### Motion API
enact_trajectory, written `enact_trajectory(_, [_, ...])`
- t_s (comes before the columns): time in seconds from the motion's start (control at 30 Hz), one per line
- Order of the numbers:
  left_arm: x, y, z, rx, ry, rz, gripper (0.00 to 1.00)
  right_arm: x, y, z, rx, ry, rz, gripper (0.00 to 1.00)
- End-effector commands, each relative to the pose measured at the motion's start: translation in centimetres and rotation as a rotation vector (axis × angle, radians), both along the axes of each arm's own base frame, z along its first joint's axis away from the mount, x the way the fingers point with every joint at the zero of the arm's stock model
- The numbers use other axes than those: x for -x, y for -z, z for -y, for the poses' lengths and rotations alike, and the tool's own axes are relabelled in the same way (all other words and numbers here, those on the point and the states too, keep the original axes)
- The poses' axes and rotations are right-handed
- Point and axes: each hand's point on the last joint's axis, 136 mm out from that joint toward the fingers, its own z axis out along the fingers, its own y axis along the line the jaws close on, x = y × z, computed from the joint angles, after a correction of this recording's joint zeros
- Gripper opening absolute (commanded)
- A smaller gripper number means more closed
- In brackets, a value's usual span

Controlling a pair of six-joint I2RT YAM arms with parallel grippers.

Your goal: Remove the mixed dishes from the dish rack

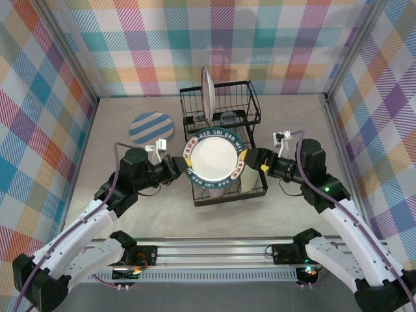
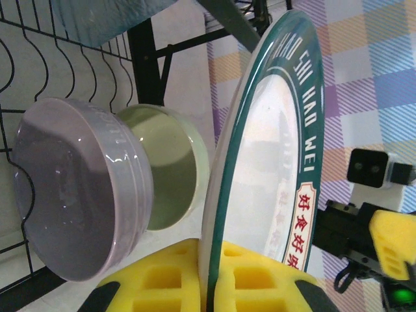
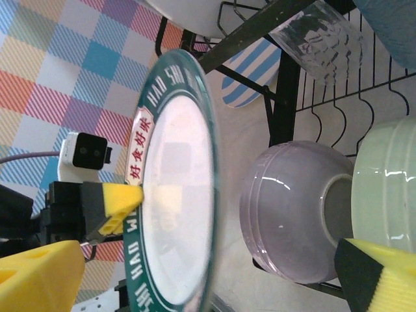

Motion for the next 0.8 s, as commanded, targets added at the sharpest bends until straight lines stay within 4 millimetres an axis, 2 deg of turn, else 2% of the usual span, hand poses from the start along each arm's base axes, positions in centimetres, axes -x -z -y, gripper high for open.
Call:
enact_trajectory(0.0, [0.6, -3.3, -0.9, 0.072, -0.035, 0.083, 0.0, 0.5, -0.9, 0.8, 0.018, 0.004, 0.128, 0.99])
enact_trajectory(0.3, [2.7, -5.4, -5.8, -0.036, -0.188, 0.156, 0.0, 3.1, -2.6, 2.6, 0.043, 0.019, 0.366, 0.99])
enact_trajectory(0.57, [3.9, -6.1, -10.7, -0.14, -0.364, 0.169, 0.0, 4.2, -1.6, 1.8, 0.026, -0.065, 0.461, 0.99])
enact_trajectory(0.77, [3.2, -6.2, -12.0, -0.19, -0.442, 0.149, 0.0, 4.5, -0.2, 1.4, 0.034, -0.102, 0.51, 0.99])
